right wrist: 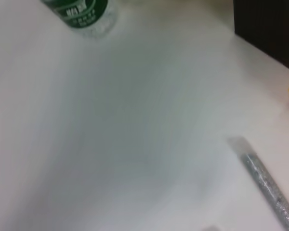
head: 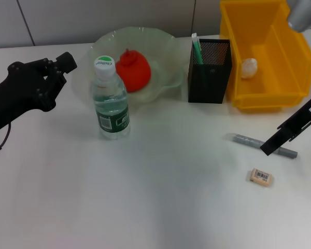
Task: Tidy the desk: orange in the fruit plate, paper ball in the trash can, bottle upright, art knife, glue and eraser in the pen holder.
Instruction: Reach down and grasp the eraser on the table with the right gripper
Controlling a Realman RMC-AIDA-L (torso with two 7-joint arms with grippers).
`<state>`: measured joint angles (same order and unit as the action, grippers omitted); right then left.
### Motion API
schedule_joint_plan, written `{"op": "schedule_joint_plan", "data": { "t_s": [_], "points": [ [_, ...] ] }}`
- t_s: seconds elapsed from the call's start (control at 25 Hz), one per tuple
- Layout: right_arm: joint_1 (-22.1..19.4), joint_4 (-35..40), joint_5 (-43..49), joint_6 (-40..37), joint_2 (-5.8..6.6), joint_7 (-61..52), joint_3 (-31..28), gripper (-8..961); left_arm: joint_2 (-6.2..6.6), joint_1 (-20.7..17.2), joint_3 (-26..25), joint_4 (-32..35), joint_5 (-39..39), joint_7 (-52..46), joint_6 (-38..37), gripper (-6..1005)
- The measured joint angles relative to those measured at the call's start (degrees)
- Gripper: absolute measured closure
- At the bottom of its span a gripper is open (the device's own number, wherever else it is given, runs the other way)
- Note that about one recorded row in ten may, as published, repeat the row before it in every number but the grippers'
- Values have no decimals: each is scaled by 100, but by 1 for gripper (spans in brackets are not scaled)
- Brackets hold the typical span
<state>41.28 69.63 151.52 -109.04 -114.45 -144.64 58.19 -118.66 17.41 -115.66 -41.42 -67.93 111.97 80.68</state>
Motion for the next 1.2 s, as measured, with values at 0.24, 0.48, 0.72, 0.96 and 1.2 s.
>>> {"op": "schedule_joint_plan", "data": {
  "t_s": [0.24,0.48,0.72,0.96,1.2],
  "points": [
    [117,-424,287,424,-4,472,86,568,0,26,0,46,16,5,0,999],
    [275,-856,381,756,-11,895,154,568,0,39,0,51,26,9,-19,999],
    [421,-1181,472,841,-13,1158,344,568,1,43,0,60,27,10,-34,999],
    [483,-1281,473,800,-74,1330,528,568,0,43,-6,65,27,9,-37,999],
    [486,-1300,474,788,-133,1386,664,569,1,43,-30,108,27,12,-42,999]
  ]
}}
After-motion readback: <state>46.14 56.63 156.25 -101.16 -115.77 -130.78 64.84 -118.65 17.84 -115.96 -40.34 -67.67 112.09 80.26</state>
